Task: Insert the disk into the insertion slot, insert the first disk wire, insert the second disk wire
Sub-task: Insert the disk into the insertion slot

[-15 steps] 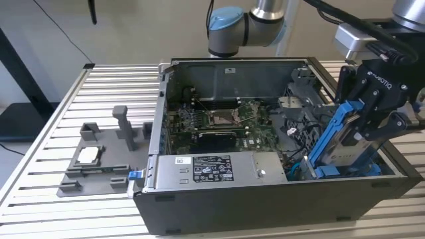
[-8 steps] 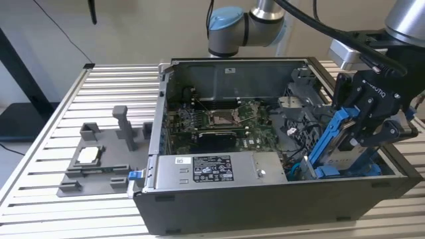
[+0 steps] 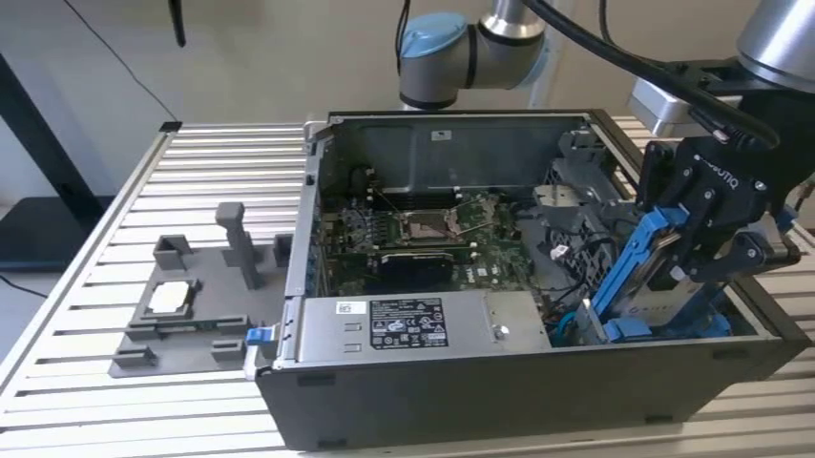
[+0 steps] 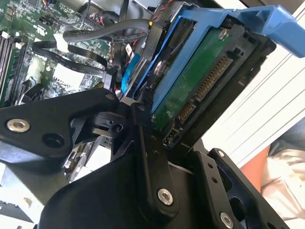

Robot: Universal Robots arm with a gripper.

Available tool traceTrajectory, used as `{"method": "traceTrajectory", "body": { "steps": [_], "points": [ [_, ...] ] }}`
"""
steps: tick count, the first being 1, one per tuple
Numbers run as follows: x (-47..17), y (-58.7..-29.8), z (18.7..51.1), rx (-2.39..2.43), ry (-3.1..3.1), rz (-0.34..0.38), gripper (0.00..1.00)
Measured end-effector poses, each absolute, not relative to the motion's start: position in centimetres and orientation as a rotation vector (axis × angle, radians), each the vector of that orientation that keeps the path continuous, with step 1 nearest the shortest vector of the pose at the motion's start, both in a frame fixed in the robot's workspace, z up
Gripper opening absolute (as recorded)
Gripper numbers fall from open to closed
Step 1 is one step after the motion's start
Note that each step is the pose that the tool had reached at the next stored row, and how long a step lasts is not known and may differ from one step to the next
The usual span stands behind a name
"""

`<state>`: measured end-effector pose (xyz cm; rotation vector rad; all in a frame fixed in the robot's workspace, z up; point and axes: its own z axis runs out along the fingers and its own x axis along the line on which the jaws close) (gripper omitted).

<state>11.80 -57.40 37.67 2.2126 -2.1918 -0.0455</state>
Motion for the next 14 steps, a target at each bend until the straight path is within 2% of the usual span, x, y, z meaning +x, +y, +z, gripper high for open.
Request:
{"method": "traceTrajectory", "body": {
  "steps": [1,2,4,5,14],
  "points": [
    [11.8,-57.4,37.7,2.213,-2.192,-0.045,0.34],
    [11.8,-57.4,37.7,2.213,-2.191,-0.045,0.40],
    [11.8,-57.4,37.7,2.213,-2.191,-0.045,0.40],
    [11.8,-57.4,37.7,2.213,-2.191,-0.045,0.47],
    [11.8,-57.3,39.0,2.216,-2.194,-0.040,0.47]
  ]
}}
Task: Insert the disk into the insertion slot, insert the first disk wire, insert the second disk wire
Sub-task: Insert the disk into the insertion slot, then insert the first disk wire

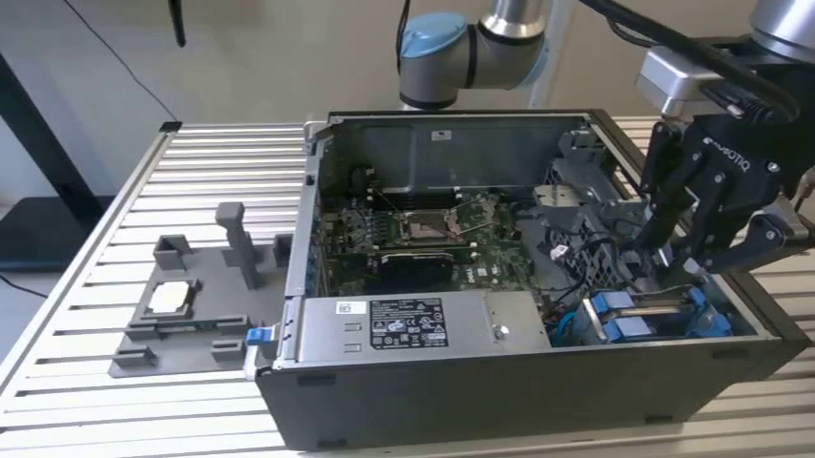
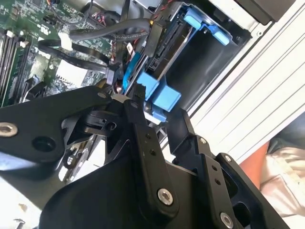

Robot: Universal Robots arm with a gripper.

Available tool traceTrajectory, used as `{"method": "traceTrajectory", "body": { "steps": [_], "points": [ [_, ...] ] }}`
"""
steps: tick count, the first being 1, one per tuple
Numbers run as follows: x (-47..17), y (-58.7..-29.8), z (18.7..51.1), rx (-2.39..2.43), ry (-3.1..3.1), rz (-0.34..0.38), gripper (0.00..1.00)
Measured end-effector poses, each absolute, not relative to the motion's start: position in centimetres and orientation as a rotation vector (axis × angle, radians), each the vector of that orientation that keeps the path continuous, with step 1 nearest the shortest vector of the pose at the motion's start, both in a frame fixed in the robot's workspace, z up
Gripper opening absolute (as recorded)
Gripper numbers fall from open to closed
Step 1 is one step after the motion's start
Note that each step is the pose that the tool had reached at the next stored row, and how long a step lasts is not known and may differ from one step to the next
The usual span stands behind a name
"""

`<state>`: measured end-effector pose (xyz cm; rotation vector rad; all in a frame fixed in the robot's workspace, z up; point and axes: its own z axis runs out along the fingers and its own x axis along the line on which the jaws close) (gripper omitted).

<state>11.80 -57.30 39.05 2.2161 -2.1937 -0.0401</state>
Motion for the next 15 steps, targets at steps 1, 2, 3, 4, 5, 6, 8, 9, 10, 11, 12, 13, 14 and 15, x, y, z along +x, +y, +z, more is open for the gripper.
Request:
{"method": "traceTrajectory", "body": {
  "steps": [1,2,3,4,5,6,8,9,10,11,12,13,14,15],
  "points": [
    [11.8,-57.3,39.2,2.220,-2.197,-0.032,0.47],
    [11.8,-57.2,39.2,2.225,-2.202,-0.021,0.47],
    [11.8,-57.1,39.2,2.233,-2.210,-0.003,0.47],
    [11.8,-57.0,39.2,2.243,-2.220,0.019,0.47],
    [11.8,-56.9,39.2,2.252,-2.229,0.040,0.47],
    [11.8,-56.8,39.2,2.261,-2.237,0.060,0.47],
    [11.8,-56.1,39.2,2.277,-2.253,0.098,0.47],
    [11.8,-55.7,39.2,2.282,-2.259,0.113,0.47],
    [11.8,-55.3,39.2,2.288,-2.264,0.127,0.47],
    [11.8,-54.9,39.2,2.294,-2.270,0.141,0.47],
    [11.8,-54.5,39.2,2.300,-2.276,0.157,0.47],
    [11.8,-54.1,39.2,2.305,-2.281,0.172,0.47],
    [11.8,-53.9,39.1,2.308,-2.284,0.187,0.47],
    [11.8,-53.7,39.1,2.309,-2.284,0.201,0.47]
  ]
}}
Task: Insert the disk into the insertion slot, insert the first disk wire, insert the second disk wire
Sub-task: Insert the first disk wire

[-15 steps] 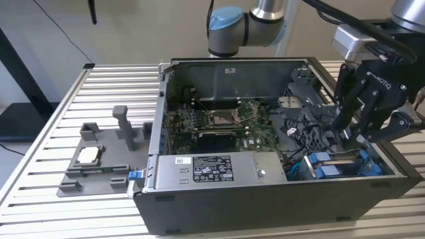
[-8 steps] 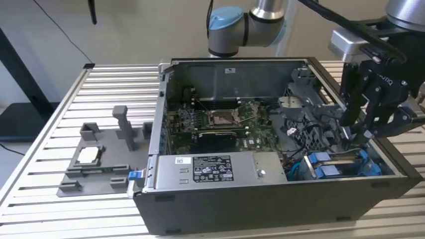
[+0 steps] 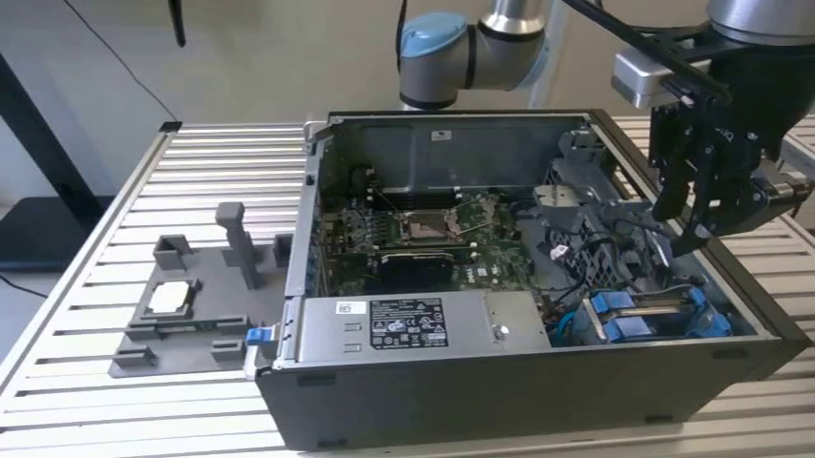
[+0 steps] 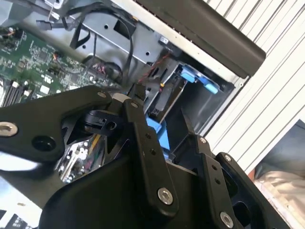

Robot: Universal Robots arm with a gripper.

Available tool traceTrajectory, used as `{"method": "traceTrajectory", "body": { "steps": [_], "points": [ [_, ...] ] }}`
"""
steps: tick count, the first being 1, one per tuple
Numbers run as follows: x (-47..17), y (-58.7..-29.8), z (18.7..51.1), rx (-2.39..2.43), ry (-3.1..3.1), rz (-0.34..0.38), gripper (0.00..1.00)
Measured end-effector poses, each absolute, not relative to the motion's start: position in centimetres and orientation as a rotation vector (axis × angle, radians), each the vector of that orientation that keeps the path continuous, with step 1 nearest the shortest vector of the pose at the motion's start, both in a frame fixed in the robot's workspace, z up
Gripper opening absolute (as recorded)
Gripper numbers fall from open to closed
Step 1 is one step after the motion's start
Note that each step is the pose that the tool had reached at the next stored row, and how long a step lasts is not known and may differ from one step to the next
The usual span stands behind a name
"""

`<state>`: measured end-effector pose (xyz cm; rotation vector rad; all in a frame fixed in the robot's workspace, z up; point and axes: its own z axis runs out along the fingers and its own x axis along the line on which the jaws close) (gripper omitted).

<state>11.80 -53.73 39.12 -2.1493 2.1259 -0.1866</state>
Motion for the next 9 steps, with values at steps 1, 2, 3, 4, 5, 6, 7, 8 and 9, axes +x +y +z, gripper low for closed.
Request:
{"method": "traceTrajectory", "body": {
  "steps": [1,2,3,4,5,6,7,8,9],
  "points": [
    [11.80,-53.70,39.06,-2.148,2.124,-0.198,0.47],
    [11.80,-53.70,39.02,-2.148,2.123,-0.209,0.47],
    [11.80,-53.70,38.96,-2.147,2.122,-0.218,0.47],
    [11.80,-53.70,38.90,-2.146,2.120,-0.223,0.47],
    [11.80,-53.70,38.84,-2.145,2.118,-0.228,0.47],
    [11.80,-53.70,38.77,-2.144,2.117,-0.233,0.47],
    [11.80,-53.69,38.69,-2.142,2.115,-0.237,0.47],
    [11.80,-53.69,38.57,-2.140,2.112,-0.242,0.47],
    [11.80,-53.70,38.47,-2.137,2.110,-0.247,0.47]
  ]
}}
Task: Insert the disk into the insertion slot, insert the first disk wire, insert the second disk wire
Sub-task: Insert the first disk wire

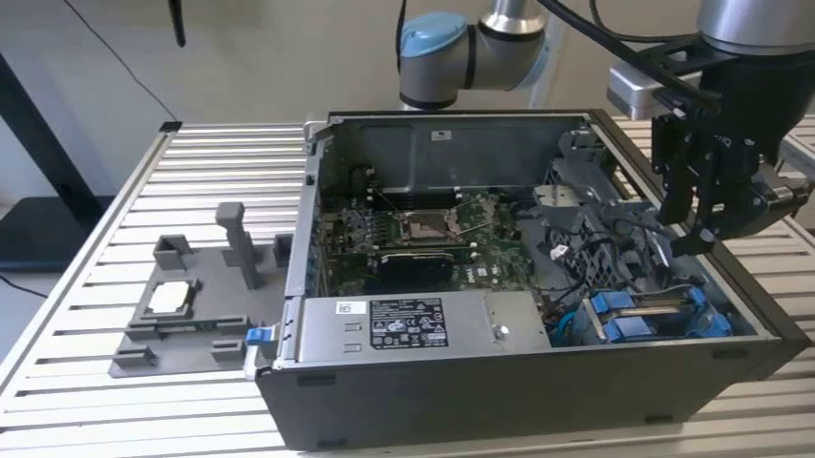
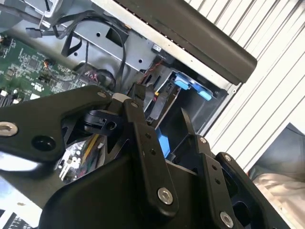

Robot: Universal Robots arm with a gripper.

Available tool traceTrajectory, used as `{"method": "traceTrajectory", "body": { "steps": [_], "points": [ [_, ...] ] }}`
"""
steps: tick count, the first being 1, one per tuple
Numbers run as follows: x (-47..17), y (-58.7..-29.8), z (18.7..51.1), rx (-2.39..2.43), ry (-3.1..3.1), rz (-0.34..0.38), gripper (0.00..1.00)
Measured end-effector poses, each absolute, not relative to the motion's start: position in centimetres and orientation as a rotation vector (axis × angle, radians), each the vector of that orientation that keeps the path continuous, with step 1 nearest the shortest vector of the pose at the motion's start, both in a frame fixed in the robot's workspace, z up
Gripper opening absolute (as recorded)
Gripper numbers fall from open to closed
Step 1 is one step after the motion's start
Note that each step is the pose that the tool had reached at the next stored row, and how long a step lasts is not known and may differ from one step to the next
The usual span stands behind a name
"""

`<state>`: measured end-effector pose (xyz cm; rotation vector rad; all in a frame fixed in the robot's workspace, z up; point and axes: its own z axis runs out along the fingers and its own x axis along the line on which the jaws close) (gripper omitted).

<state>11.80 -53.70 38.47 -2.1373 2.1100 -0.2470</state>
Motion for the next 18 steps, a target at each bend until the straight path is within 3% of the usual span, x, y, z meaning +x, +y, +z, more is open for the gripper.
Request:
{"method": "traceTrajectory", "body": {
  "steps": [18],
  "points": [
    [11.41,-53.93,38.07,-2.194,2.018,-0.268,0.47]
  ]
}}
